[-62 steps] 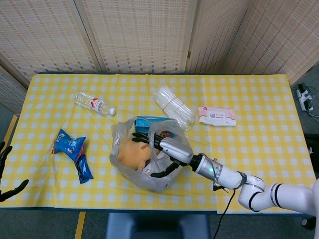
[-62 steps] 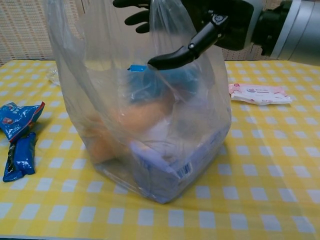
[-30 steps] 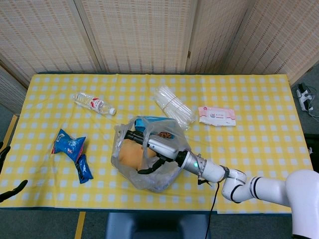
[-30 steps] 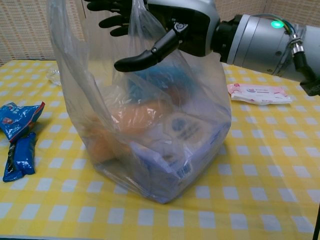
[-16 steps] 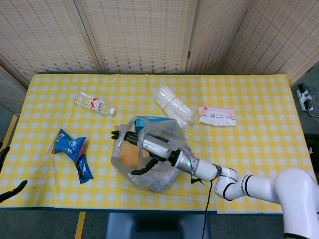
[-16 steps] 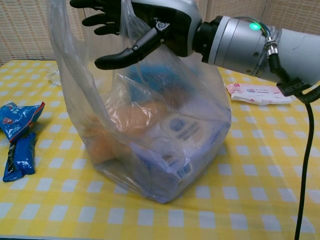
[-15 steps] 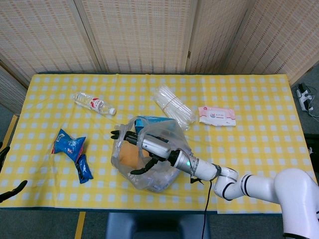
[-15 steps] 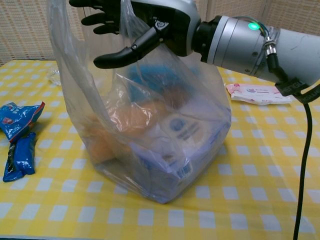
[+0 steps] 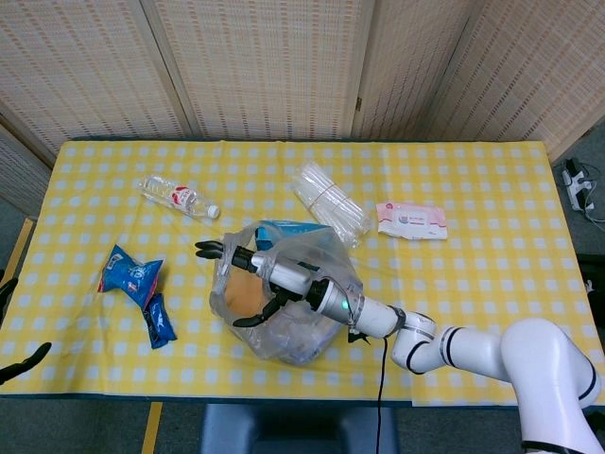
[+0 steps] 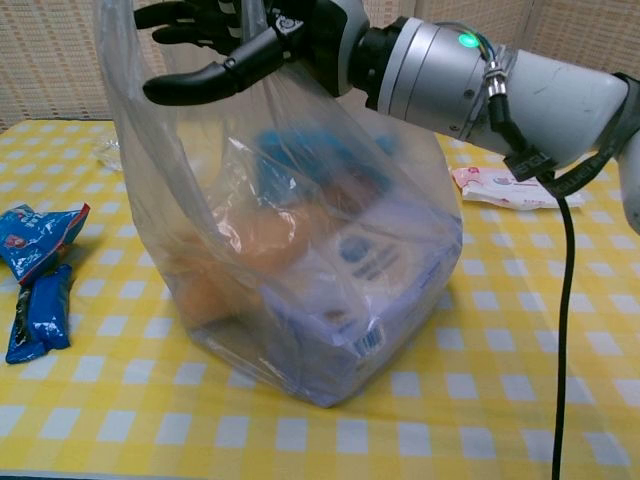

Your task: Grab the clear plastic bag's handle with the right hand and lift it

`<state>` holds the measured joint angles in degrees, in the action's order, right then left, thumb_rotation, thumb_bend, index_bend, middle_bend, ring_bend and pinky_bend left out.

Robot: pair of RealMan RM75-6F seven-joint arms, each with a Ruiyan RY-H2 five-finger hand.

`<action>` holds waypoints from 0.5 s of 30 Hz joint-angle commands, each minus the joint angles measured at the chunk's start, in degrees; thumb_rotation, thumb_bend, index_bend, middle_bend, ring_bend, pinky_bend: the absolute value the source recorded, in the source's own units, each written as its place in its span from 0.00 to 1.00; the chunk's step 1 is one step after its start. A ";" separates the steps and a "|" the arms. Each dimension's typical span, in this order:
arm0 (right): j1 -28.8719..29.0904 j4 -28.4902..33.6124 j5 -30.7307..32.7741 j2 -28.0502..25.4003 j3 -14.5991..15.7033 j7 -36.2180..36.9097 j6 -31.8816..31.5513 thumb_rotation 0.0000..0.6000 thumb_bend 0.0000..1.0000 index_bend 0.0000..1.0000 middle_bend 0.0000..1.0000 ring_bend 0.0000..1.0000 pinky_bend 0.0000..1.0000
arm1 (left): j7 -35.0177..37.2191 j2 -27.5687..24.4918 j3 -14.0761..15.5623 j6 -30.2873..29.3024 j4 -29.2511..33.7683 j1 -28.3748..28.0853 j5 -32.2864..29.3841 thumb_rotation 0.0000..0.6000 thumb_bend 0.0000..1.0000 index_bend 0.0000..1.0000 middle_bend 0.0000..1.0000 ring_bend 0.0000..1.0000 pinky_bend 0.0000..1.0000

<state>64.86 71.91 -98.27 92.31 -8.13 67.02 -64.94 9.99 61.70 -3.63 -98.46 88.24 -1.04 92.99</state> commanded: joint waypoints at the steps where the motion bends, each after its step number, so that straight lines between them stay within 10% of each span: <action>1: 0.30 -0.34 -0.06 0.49 -0.23 0.59 -0.73 1.00 0.24 0.00 0.00 0.11 0.00 | 0.10 -0.08 -0.03 -0.09 0.00 0.04 -0.02 1.00 0.19 0.00 0.03 0.03 0.00; 15: 0.75 0.50 2.27 1.83 -3.42 2.72 -4.14 1.00 0.24 0.00 0.01 0.15 0.00 | 0.16 -0.11 -0.07 -0.87 0.28 0.43 0.22 1.00 0.19 0.00 0.04 0.03 0.00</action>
<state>65.63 72.12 -96.30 94.32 -11.28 69.53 -68.95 10.15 61.59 -3.70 -99.32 88.53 -0.61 93.21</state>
